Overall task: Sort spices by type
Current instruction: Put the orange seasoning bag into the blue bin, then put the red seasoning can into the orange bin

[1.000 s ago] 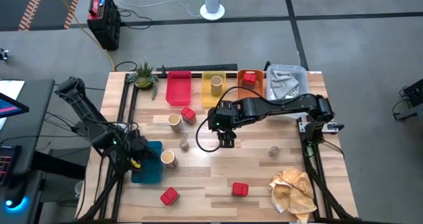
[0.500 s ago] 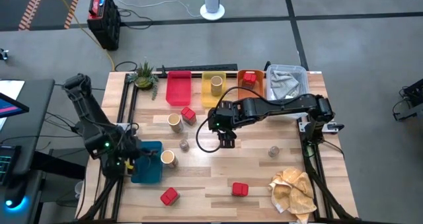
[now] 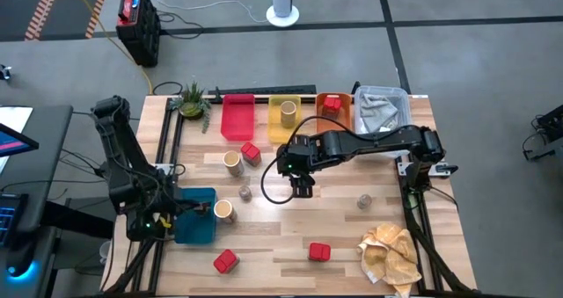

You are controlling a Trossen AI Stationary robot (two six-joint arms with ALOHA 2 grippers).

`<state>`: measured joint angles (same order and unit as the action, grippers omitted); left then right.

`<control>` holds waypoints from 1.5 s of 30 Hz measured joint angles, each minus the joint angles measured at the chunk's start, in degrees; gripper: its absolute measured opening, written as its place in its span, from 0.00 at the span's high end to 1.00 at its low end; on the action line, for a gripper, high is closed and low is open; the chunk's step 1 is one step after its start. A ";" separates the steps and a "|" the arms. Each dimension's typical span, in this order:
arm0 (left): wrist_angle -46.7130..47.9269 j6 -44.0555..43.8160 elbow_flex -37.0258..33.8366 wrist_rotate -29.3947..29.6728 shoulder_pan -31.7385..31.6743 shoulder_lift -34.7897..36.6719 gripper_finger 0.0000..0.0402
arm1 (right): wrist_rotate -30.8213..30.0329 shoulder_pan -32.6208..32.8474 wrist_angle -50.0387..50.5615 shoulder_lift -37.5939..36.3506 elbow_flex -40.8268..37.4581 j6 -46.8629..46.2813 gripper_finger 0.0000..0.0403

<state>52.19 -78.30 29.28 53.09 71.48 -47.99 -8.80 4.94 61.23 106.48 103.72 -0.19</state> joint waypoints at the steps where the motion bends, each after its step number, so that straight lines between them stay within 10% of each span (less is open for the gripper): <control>1: -0.06 -1.16 -0.76 0.38 0.19 0.00 1.00 | 0.00 -0.01 0.00 0.00 0.00 0.01 0.31; 14: -1.88 -8.33 -3.41 1.29 0.68 0.00 0.97 | 0.00 0.29 0.00 0.00 0.00 -0.60 0.31; 30: 6.68 -8.25 1.15 -1.29 -0.28 0.17 0.62 | 0.02 0.16 -0.84 0.00 0.00 -1.50 0.31; 40: 10.20 13.41 19.16 -3.21 -4.27 0.14 0.58 | 0.02 0.16 -1.81 0.00 0.00 -1.74 0.31; 45: -3.55 28.96 21.94 -2.86 -8.53 -0.61 0.58 | 0.00 0.16 -1.68 0.00 0.00 -2.34 0.31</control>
<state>48.64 -49.34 51.22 50.24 62.96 -48.59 -8.80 5.10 59.55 106.48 103.72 -2.53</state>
